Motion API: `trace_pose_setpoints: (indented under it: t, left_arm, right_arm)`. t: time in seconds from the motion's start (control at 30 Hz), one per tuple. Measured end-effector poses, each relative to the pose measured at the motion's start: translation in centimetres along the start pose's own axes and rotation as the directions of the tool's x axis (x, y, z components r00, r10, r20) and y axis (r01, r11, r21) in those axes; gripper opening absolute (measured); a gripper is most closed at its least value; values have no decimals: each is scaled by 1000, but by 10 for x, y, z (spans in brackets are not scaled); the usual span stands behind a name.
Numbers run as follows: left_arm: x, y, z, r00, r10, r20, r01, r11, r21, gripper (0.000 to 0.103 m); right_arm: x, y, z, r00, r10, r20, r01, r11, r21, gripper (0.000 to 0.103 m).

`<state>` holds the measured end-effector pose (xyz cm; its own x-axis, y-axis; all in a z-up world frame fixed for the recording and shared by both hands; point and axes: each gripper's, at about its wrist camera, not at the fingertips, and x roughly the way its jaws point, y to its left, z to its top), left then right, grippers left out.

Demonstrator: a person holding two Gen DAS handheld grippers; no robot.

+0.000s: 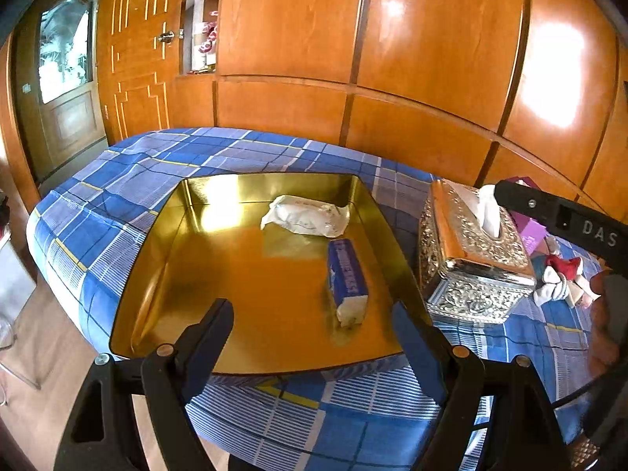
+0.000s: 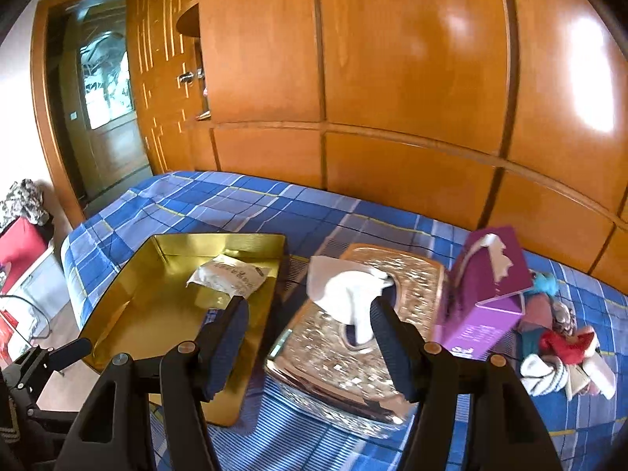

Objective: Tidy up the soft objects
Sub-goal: 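Grasp the white rolled sock with the left gripper from the pile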

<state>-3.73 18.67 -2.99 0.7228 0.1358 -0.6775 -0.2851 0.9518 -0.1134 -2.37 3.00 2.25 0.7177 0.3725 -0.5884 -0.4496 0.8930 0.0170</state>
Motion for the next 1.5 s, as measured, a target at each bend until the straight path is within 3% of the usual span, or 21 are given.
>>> trace_pose_setpoints:
  t: [0.37, 0.53, 0.67, 0.77, 0.83, 1.0, 1.1, 1.13, 1.2, 1.27, 1.33, 1.5]
  left_arm:
    - [-6, -24, -4, 1000, -19, -6, 19, 998, 65, 83]
    - [-7, -35, -3, 999, -43, -5, 43, 993, 108, 83]
    - [-11, -46, -2, 997, -76, 5, 74, 987, 144, 83]
    - [-12, -59, 0, 994, -107, 4, 105, 977, 184, 83]
    - [-13, -68, 1, 991, -133, -2, 130, 970, 205, 83]
    - [-15, -98, 3, 980, -197, -19, 194, 938, 286, 83]
    - [-15, -126, 3, 970, -240, -48, 241, 903, 355, 83]
    - [-14, -132, 3, 966, -251, -57, 254, 894, 369, 83]
    - [-13, -152, 2, 955, -284, -81, 292, 863, 412, 83]
    - [-12, -175, 1, 946, -311, -92, 318, 830, 459, 83]
    - [-8, -202, 0, 930, -346, -125, 360, 787, 501, 83]
    - [10, -265, -5, 909, -380, -170, 402, 693, 598, 83]
  right_arm:
    - [-28, -44, -14, 996, -75, 44, 73, 996, 51, 65]
    - [-43, -83, -23, 986, -155, 63, 148, 984, 98, 65]
    - [-59, -131, -29, 964, -259, 56, 247, 955, 161, 65]
    - [-71, -174, -35, 940, -338, 35, 321, 918, 234, 65]
    - [-76, -204, -40, 913, -408, 14, 387, 877, 285, 65]
    - [-74, -286, -69, 834, -543, -100, 523, 720, 456, 65]
    - [-73, -321, -97, 805, -566, -180, 560, 622, 547, 65]
    - [-74, -330, -103, 808, -552, -208, 554, 591, 586, 65]
    - [-83, -345, -113, 835, -516, -191, 491, 540, 684, 65]
    - [-84, -351, -117, 840, -504, -200, 480, 519, 708, 65]
    - [-86, -359, -125, 873, -451, -184, 418, 500, 759, 65]
    - [-93, -370, -139, 908, -389, -154, 329, 435, 838, 65]
